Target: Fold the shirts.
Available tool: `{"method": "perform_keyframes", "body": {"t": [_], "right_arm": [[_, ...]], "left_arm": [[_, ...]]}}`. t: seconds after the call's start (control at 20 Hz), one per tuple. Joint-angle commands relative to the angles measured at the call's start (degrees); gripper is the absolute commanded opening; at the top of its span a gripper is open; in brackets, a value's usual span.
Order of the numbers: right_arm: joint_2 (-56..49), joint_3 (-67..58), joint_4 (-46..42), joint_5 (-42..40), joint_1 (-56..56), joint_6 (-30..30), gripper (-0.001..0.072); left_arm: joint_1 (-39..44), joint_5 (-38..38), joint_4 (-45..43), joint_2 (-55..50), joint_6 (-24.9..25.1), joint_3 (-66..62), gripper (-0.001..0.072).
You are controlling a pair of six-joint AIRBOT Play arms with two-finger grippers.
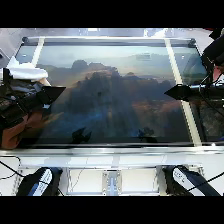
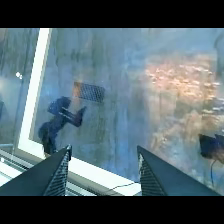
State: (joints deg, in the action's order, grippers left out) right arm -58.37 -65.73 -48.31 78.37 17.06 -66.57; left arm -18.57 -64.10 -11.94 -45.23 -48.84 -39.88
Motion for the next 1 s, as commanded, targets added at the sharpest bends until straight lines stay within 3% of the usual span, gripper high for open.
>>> {"method": "perform_keyframes", "body": {"t": [0.0, 0.8, 0.9, 0.95], "right_arm": [[0.0, 0.0, 0.0, 0.0, 0.0, 0.0, 0.0452], [0.0, 0.0, 0.1, -0.1, 0.0, 0.0, 0.0453], [0.0, 0.0, 0.1, -0.6, 0.0, 0.0, 0.0452], [0.0, 0.0, 0.1, -1.6, 0.0, 0.0, 0.0453]], "left_arm": [[0.0, 0.0, 0.0, 0.0, 0.0, 0.0, 0.0691], [0.0, 1.1, -0.1, -0.1, 0.0, 0.0, 0.0690], [0.0, 5.8, -0.8, -0.1, 0.2, 0.0, 0.0691], [-0.3, 12.5, -2.1, -0.1, 0.2, -0.1, 0.0693]]}}
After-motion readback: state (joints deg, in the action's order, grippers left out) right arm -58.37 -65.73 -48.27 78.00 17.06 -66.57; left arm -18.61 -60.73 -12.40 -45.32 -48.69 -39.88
